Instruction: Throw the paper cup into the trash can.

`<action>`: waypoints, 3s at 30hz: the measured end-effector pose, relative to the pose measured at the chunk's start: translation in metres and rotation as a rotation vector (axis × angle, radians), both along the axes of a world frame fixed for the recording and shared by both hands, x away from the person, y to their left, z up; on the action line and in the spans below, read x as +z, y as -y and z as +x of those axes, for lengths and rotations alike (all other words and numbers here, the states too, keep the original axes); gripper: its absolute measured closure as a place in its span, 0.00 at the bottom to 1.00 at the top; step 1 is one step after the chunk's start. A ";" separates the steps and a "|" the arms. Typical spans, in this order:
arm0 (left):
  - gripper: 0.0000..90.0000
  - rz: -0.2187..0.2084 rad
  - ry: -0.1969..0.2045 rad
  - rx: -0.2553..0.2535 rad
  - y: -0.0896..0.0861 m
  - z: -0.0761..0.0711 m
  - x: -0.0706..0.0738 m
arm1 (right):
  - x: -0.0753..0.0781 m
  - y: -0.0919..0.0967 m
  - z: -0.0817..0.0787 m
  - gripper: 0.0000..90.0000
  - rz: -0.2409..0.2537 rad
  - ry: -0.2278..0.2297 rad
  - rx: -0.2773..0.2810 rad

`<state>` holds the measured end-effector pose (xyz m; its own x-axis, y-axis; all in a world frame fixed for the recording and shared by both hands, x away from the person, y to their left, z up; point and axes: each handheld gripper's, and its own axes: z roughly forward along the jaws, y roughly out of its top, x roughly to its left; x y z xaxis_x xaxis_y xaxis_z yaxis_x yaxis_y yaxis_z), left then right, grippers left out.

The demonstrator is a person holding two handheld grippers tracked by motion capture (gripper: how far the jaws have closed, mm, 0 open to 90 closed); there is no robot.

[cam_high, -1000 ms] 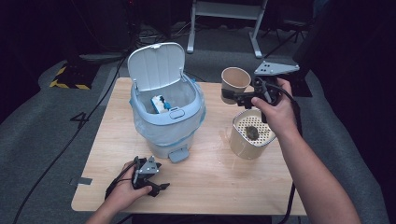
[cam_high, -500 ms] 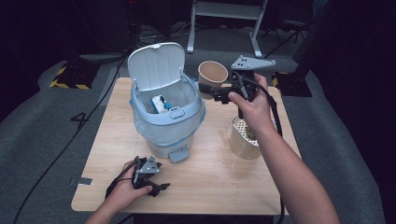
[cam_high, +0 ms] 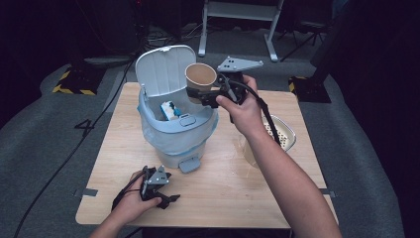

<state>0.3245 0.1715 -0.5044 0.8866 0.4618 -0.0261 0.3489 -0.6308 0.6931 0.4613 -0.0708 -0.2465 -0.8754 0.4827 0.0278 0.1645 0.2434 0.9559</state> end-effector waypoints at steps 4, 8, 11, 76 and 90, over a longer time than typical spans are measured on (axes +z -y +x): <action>0.20 0.002 0.001 0.001 0.000 0.000 0.000 | -0.004 -0.012 0.003 0.33 -0.019 -0.004 0.003; 0.20 0.002 0.002 0.001 0.000 0.000 0.000 | -0.009 -0.023 0.005 0.33 -0.050 -0.004 -0.006; 0.20 0.001 0.001 0.001 0.000 0.000 0.000 | -0.012 -0.028 0.007 0.33 -0.058 -0.017 -0.002; 0.20 0.003 0.000 0.003 -0.001 0.000 0.000 | 0.014 0.081 -0.028 0.18 -0.152 0.051 -0.103; 0.20 0.004 0.003 0.000 -0.002 0.001 0.000 | -0.008 0.153 -0.049 0.19 -0.148 -0.001 -0.169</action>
